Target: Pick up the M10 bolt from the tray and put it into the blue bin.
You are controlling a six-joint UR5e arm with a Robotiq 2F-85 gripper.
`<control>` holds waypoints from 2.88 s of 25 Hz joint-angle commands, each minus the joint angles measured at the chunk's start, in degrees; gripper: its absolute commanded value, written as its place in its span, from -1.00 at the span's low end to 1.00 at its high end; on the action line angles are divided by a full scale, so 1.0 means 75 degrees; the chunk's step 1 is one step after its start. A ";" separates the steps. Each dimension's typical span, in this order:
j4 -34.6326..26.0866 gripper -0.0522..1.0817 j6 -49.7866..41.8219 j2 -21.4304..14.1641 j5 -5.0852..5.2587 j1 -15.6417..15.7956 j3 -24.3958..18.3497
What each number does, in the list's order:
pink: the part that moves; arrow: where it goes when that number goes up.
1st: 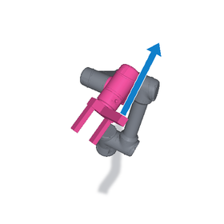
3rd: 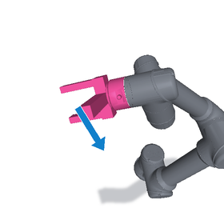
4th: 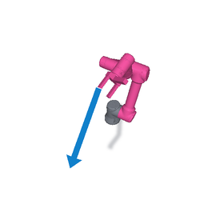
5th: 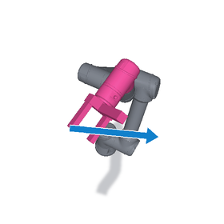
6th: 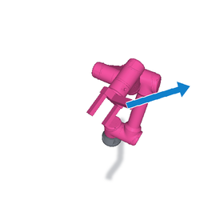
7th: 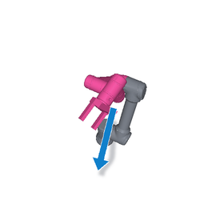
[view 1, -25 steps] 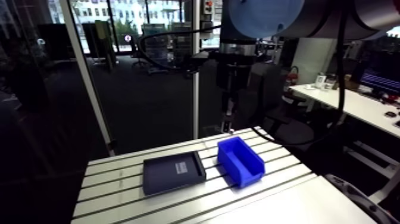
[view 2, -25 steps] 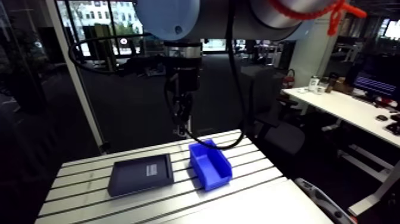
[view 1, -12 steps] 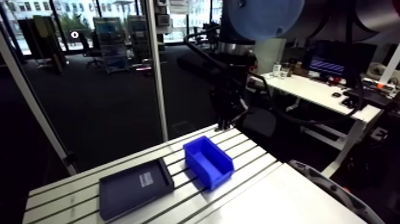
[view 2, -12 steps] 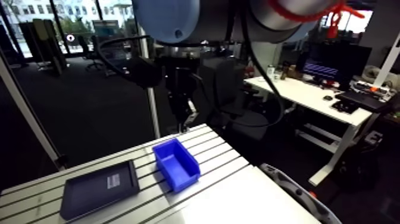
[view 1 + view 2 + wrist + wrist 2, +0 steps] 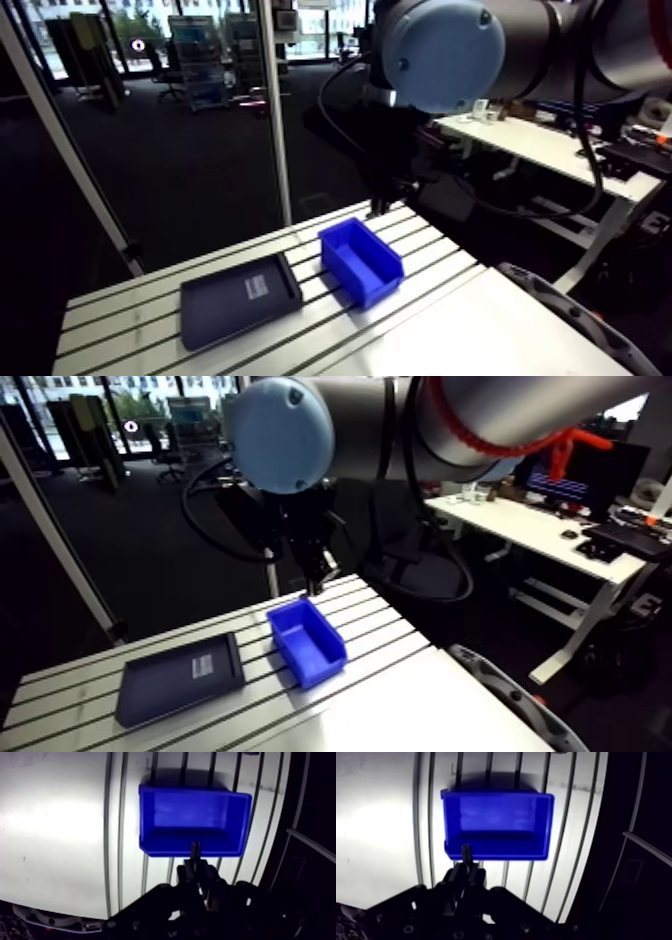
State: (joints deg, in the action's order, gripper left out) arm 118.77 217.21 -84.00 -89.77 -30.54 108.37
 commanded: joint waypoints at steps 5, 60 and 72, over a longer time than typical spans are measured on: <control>0.0155 0.94 -0.0405 0.0789 -0.0306 0.0462 -0.0111; 0.0682 0.54 -0.1143 0.2687 -0.0857 0.0720 -0.0498; 0.0635 -0.89 -0.1155 0.2359 -0.0799 0.0755 -0.0650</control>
State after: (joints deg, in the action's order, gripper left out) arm 123.75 208.36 -64.56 -95.83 -24.93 103.96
